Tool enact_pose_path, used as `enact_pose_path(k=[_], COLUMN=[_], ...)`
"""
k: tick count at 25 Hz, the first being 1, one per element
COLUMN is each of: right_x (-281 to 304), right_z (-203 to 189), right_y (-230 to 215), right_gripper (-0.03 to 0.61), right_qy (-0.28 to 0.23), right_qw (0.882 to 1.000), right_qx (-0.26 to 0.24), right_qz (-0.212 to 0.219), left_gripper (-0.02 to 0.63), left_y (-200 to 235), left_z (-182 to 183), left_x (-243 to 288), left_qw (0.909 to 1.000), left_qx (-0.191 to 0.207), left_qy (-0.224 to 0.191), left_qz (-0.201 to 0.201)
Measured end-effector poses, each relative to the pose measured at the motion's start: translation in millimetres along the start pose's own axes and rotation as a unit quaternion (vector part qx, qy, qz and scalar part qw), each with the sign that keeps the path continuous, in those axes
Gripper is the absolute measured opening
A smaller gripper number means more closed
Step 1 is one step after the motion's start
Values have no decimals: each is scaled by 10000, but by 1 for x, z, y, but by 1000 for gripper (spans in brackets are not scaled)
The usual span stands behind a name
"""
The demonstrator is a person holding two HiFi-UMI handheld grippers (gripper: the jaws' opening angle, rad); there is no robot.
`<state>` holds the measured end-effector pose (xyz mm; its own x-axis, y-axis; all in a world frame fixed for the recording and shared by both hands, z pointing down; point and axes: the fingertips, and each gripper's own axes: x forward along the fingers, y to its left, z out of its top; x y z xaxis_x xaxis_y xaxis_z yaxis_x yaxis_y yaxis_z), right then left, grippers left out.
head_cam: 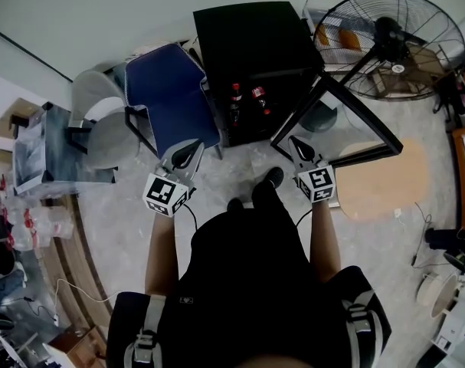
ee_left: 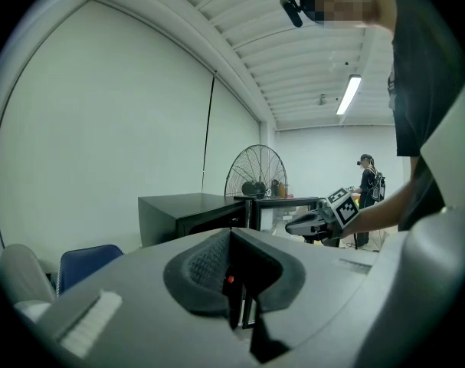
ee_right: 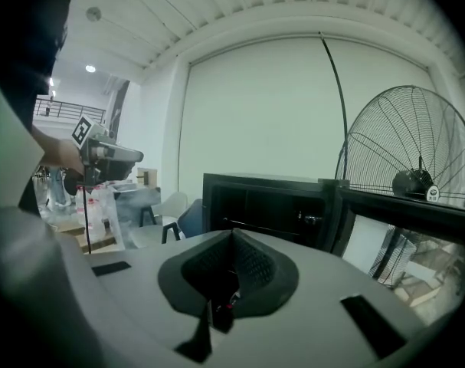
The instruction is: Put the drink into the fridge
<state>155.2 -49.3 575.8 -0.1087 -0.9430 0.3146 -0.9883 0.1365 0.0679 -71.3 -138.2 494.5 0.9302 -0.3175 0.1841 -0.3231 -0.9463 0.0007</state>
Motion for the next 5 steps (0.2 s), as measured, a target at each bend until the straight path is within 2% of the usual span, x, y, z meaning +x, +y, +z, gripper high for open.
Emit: enact_pose_path(k=[5], right_x=[-1], right_z=[-1], right_y=[0], right_gripper=[2], right_qy=[4], right_qw=[10000], right_qx=[-9], right_qz=[27], left_gripper=[0], left_y=[-3], left_z=[-2], left_x=[0], left_qw=[10000], left_qx=[-29], left_qy=[33], left_qz=[9])
